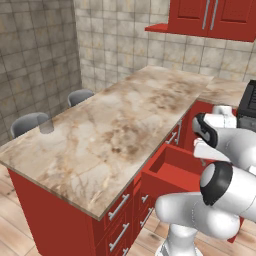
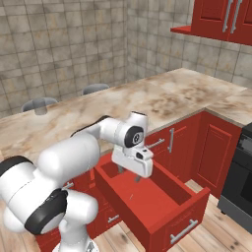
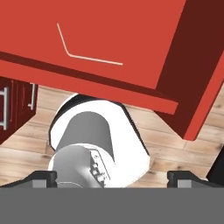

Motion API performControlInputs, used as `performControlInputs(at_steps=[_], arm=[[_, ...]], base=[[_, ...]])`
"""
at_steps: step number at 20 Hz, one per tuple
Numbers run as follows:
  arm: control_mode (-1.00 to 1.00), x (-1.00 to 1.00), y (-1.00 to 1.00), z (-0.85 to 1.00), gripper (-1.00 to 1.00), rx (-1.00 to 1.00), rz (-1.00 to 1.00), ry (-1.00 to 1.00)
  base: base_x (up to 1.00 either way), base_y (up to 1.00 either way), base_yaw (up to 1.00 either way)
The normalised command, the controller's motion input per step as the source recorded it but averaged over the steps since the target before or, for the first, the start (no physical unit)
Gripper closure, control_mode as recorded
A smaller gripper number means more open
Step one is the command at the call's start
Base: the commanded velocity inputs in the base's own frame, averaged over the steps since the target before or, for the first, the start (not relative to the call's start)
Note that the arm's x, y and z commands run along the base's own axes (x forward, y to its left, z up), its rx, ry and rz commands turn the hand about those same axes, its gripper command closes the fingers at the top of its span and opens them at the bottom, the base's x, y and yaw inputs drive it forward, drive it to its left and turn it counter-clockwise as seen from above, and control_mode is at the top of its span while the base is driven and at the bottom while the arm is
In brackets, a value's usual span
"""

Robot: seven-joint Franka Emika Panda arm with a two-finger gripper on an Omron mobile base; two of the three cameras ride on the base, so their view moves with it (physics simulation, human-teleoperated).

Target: Take a straw from the drawer in front and place it inside the glass cup on the dining counter.

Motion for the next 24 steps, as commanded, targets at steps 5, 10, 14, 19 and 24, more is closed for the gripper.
performControlInputs(at_steps=[5,10,14,19,24], arm=[[-1.0,0.04,0.08,-0.06,-1.0,0.0,0.0,0.0],[-1.0,0.0,0.0,-0.02,-1.0,0.0,0.0,0.0],[-1.0,0.0,0.0,-0.04,-1.0,0.0,0.0,0.0],[-1.0,0.0,0.0,-0.09,-1.0,0.0,0.0,0.0],[-1.0,0.04,0.0,-0.12,-1.0,0.0,0.0,0.0]], base=[[0.0,0.0,0.0],[0.0,0.0,0.0],[0.0,0.0,0.0],[0.0,0.0,0.0],[0.0,0.0,0.0]])
